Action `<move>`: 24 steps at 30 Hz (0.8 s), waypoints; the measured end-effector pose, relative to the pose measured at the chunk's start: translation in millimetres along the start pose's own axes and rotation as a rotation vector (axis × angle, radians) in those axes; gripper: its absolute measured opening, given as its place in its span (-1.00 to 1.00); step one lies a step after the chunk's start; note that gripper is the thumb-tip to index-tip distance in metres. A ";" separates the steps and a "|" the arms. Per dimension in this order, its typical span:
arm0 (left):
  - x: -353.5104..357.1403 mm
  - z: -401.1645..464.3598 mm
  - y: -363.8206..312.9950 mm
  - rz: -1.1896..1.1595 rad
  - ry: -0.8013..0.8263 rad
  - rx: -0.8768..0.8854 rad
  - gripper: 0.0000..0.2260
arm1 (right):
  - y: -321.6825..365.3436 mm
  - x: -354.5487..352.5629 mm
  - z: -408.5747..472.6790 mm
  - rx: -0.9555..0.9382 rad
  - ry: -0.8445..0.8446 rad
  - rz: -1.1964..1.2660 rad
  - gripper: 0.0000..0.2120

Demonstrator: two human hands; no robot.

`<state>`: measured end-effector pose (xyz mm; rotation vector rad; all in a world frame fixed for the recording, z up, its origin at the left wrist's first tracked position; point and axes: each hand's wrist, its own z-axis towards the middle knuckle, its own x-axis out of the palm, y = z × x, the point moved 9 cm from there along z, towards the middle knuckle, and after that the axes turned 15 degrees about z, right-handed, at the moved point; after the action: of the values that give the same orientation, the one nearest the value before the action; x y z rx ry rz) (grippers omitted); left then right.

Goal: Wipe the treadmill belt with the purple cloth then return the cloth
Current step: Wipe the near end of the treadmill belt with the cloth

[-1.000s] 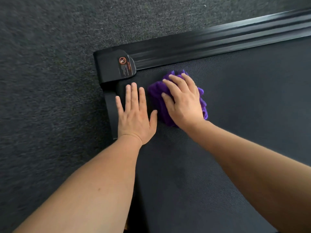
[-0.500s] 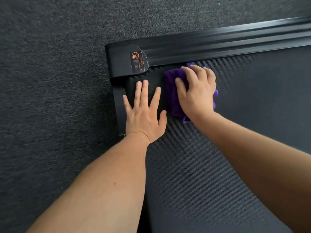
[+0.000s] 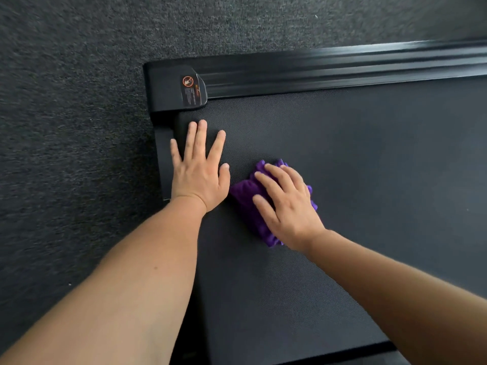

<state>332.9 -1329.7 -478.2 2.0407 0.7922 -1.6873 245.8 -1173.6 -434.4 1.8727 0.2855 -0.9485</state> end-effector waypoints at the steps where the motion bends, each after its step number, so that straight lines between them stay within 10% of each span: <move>1: -0.1 -4.3 -1.5 -0.012 0.015 -0.003 -0.41 | -2.2 -6.9 2.8 0.099 -0.065 0.091 -0.49; 9: -9.2 -70.2 -52.6 -0.252 0.179 0.054 -0.68 | -23.6 -19.6 -37.6 0.715 -0.143 0.336 -0.49; 17: -38.9 -127.3 -26.8 -1.033 0.445 -0.650 -0.95 | -4.5 -19.5 -108.0 1.099 -0.064 0.878 -0.75; 24: -118.2 -155.4 -15.3 -0.971 0.448 -0.469 -0.51 | 73.7 -38.6 -146.2 1.074 -0.225 1.333 -0.43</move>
<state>427.5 -1244.8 -329.2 1.7827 2.3502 -1.1778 332.7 -1078.5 -326.2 2.1389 -1.7071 -0.2759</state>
